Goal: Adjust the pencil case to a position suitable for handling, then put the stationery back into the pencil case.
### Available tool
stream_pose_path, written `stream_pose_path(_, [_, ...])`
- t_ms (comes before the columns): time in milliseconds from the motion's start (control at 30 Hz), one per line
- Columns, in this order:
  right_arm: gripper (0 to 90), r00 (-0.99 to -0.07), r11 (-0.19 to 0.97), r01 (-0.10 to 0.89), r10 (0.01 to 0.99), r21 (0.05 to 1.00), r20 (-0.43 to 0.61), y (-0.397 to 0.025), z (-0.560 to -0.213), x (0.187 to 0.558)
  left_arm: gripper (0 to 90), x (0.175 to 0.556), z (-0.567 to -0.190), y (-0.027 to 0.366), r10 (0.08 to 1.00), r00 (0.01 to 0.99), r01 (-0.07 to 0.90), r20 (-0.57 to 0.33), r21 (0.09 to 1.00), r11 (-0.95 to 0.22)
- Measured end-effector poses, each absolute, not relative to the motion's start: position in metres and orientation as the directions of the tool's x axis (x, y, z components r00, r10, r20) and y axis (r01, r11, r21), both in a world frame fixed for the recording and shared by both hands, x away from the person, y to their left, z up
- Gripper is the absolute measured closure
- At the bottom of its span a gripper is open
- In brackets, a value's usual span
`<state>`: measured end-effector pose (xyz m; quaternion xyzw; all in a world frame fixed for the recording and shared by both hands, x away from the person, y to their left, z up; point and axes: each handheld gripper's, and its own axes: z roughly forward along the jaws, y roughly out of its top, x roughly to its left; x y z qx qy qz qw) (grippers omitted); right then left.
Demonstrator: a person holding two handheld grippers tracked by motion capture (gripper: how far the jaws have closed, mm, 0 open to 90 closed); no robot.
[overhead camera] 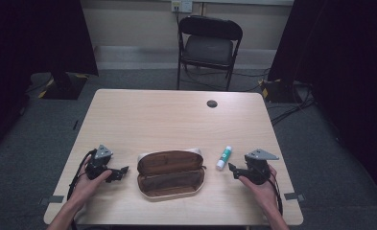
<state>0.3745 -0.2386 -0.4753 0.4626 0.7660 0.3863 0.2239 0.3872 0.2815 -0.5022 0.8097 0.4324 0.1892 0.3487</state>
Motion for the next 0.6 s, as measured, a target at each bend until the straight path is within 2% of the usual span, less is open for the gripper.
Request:
stream_pose_path(133, [25.6,-0.503,0.277,0.536,0.863,0.798,0.038,-0.222,-0.47,0.383,7.4,0.387,-0.503,0.28,0.839,0.545,0.573,-0.002,0.731,-0.37])
stream_pose_path(333, [27.3,-0.506,0.299,0.539,0.862,0.788,0.02,-0.204,-0.471,0.4,6.7,0.387,-0.502,0.28,0.837,0.547,0.575,0.004,0.725,-0.379])
stream_pose_path(600, [28.2,-0.501,0.322,0.561,0.866,0.763,0.003,-0.202,-0.481,0.411,6.4,0.387,-0.502,0.28,0.836,0.549,0.576,0.002,0.724,-0.38])
